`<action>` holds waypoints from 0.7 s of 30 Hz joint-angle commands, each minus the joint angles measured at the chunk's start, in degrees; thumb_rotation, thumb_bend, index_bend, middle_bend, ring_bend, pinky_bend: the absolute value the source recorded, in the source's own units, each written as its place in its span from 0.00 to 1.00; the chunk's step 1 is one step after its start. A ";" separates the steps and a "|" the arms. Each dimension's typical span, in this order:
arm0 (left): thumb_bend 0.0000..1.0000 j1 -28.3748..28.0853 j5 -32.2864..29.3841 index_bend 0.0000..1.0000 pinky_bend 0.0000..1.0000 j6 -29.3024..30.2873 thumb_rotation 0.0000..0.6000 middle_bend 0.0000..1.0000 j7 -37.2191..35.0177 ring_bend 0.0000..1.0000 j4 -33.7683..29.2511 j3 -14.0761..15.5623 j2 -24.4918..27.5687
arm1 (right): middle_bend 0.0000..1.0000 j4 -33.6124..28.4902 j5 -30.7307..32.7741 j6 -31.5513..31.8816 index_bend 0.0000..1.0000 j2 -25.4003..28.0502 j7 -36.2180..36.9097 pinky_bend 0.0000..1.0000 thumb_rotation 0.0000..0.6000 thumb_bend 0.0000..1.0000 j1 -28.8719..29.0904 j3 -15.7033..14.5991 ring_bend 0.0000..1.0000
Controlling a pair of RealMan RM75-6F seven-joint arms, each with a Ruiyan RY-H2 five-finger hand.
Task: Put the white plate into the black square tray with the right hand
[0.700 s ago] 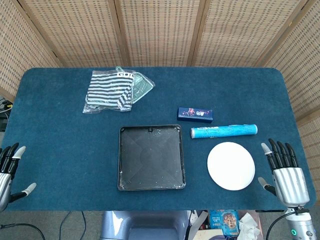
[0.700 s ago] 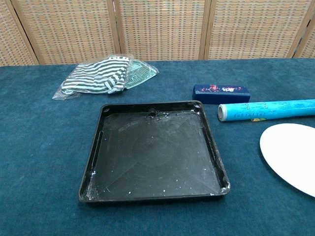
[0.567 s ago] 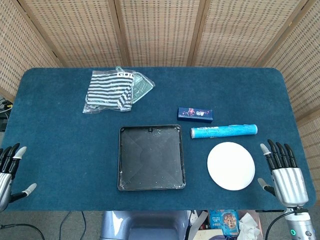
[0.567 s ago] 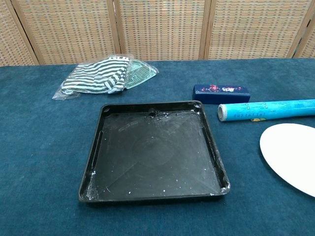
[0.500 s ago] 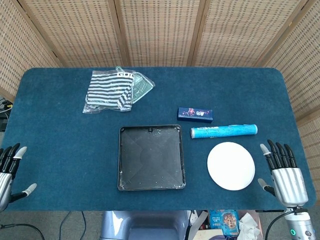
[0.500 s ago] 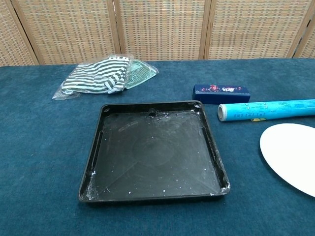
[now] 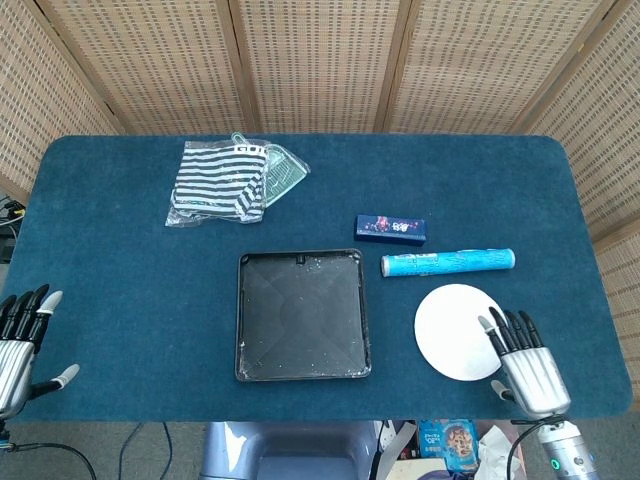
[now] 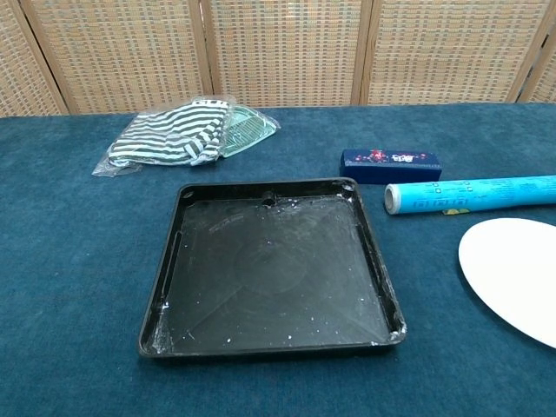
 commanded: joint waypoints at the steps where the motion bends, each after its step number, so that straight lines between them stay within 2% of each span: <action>1: 0.00 -0.20 -0.42 0.00 0.00 -0.45 1.00 0.00 0.37 0.00 -0.03 -0.08 -0.20 | 0.00 7.44 -1.09 -1.71 0.01 -6.43 -0.67 0.00 1.00 0.00 0.94 -0.99 0.00; 5: 0.00 -0.28 -0.83 0.00 0.00 -0.69 1.00 0.00 0.46 0.00 -0.11 -0.18 -0.23 | 0.00 11.94 -1.25 -1.98 0.05 -10.31 -0.50 0.00 1.00 0.00 1.53 -0.79 0.00; 17: 0.00 -0.37 -1.27 0.00 0.00 -0.99 1.00 0.00 0.12 0.00 -0.25 -0.21 -0.07 | 0.00 14.19 -0.15 -4.29 0.12 -14.19 -1.95 0.00 1.00 0.00 3.00 -0.62 0.00; 19: 0.00 -0.39 -1.35 0.00 0.00 -1.05 1.00 0.00 0.06 0.00 -0.26 -0.23 -0.07 | 0.00 14.37 0.09 -4.43 0.16 -14.54 -2.05 0.00 1.00 0.03 3.14 -0.43 0.00; 21: 0.00 -0.46 -1.47 0.00 0.00 -1.21 1.00 0.00 0.04 0.00 -0.24 -0.25 -0.06 | 0.00 14.86 0.44 -4.39 0.21 -15.06 -2.46 0.00 1.00 0.12 3.30 -0.05 0.00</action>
